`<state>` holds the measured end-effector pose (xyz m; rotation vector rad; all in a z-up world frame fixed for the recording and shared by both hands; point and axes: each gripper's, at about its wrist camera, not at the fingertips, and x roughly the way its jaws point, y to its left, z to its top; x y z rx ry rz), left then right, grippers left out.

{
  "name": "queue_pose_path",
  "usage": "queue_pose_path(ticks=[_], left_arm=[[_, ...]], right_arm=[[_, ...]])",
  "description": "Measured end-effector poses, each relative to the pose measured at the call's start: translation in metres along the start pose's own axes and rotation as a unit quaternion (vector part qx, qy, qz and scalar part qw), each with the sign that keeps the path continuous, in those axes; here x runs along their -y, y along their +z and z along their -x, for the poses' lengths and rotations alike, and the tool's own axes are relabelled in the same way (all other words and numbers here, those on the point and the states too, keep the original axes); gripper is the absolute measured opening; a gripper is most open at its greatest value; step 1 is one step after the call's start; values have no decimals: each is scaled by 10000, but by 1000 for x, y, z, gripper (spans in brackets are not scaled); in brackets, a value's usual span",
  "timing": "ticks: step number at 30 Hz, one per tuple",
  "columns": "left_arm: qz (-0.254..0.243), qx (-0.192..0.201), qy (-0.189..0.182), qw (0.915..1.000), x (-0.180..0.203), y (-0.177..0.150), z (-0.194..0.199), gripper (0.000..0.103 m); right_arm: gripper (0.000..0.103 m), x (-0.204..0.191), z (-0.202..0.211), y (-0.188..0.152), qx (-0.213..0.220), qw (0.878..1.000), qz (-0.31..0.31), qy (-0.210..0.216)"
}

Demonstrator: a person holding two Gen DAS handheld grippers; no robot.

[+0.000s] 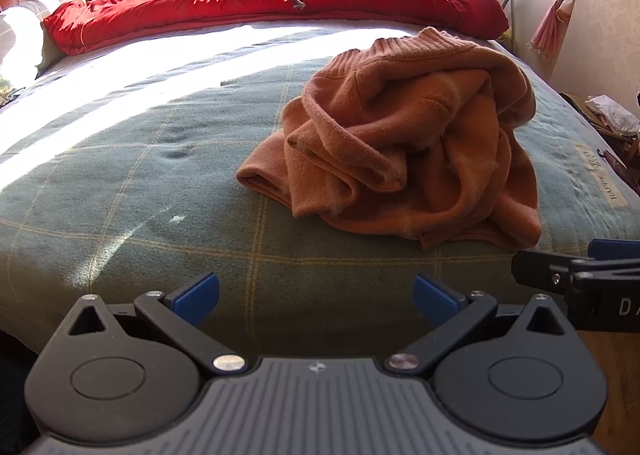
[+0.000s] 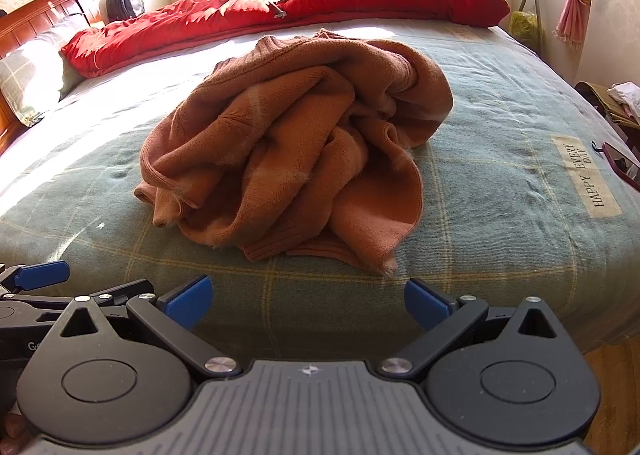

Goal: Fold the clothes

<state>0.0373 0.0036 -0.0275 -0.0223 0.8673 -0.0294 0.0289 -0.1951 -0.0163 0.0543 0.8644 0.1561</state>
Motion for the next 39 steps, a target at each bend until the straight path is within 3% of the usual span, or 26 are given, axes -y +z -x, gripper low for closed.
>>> queue_pose_path(ticks=[29, 39], left_arm=[[-70, -81, -72, 9999, 1, 5, -22, 103], [-109, 146, -255, 9995, -5, 8, -27, 103]], right_arm=[[103, 3, -22, 9, -165, 9995, -110, 246], [103, 13, -26, 14, 172, 9978, -89, 634]])
